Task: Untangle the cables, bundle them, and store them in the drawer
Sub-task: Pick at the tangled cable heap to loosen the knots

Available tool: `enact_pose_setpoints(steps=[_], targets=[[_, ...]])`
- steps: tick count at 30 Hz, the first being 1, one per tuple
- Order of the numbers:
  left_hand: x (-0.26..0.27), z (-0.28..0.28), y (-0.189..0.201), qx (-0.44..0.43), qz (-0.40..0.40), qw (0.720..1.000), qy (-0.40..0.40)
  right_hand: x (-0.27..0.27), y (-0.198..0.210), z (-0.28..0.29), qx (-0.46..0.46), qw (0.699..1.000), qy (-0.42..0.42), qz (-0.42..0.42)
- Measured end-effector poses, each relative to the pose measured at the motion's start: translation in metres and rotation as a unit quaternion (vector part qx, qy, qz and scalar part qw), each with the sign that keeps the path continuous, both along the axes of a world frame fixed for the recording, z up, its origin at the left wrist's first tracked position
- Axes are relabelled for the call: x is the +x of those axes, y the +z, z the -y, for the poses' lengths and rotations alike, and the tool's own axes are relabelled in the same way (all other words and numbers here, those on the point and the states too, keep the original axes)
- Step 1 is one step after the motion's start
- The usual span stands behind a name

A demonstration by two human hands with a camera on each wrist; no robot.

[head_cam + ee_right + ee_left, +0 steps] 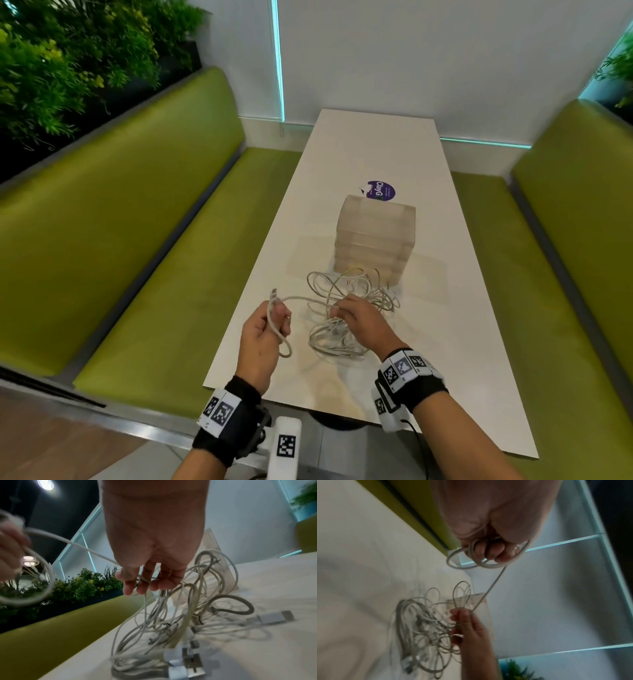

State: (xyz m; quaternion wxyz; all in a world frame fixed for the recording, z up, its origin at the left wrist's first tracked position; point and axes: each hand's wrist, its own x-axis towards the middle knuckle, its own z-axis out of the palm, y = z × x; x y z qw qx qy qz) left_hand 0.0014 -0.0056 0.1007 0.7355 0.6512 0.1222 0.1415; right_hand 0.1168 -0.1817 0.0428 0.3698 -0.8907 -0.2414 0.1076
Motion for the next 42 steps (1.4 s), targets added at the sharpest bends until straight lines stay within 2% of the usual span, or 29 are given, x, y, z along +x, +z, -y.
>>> enact_pose_setpoints(steps=[3, 7, 12, 17, 21, 26, 28, 30, 31, 33, 36, 38, 42], targets=[[0.011, 0.007, -0.017, -0.015, -0.046, 0.999, 0.020, -0.008, 0.002, -0.004, 0.012, 1.000, 0.016, 0.020], [0.031, 0.033, -0.018, -0.074, -0.071, 0.995, -0.010, -0.018, 0.006, -0.011, -0.024, 0.998, 0.048, 0.037], [0.045, 0.049, -0.012, -0.028, -0.095, 0.994, -0.055, -0.020, 0.016, -0.008, -0.071, 0.996, 0.030, 0.053], [0.045, 0.049, 0.000, -0.081, -0.054, 0.994, -0.057, -0.015, 0.018, -0.006, -0.080, 0.995, 0.026, 0.051], [0.041, 0.038, 0.017, -0.169, -0.012, 0.985, -0.046, 0.000, 0.006, 0.003, -0.090, 0.995, -0.007, 0.036], [0.030, 0.019, 0.031, -0.227, 0.043, 0.973, 0.013, 0.010, -0.001, 0.015, -0.056, 0.997, -0.033, 0.028], [0.027, 0.010, 0.023, -0.174, 0.021, 0.984, 0.017, 0.012, -0.001, 0.018, -0.042, 0.998, -0.035, 0.021], [0.026, 0.010, 0.010, -0.033, -0.037, 0.999, -0.016, 0.011, -0.001, 0.020, -0.039, 0.999, -0.033, 0.016], [0.028, 0.013, 0.002, 0.024, -0.073, 0.996, -0.046, 0.011, 0.001, 0.019, -0.039, 0.999, -0.030, 0.019], [0.032, 0.024, -0.012, 0.078, -0.133, 0.980, -0.122, 0.007, 0.003, 0.015, -0.038, 0.999, -0.014, 0.029], [0.040, 0.040, -0.028, 0.152, -0.151, 0.962, -0.171, 0.000, 0.005, 0.007, -0.035, 0.998, 0.012, 0.046], [0.045, 0.045, -0.032, 0.164, -0.157, 0.964, -0.139, -0.002, 0.008, 0.006, -0.045, 0.997, 0.011, 0.057], [0.046, 0.049, -0.024, 0.122, -0.150, 0.973, -0.126, -0.001, 0.005, 0.007, -0.075, 0.995, -0.009, 0.064]])
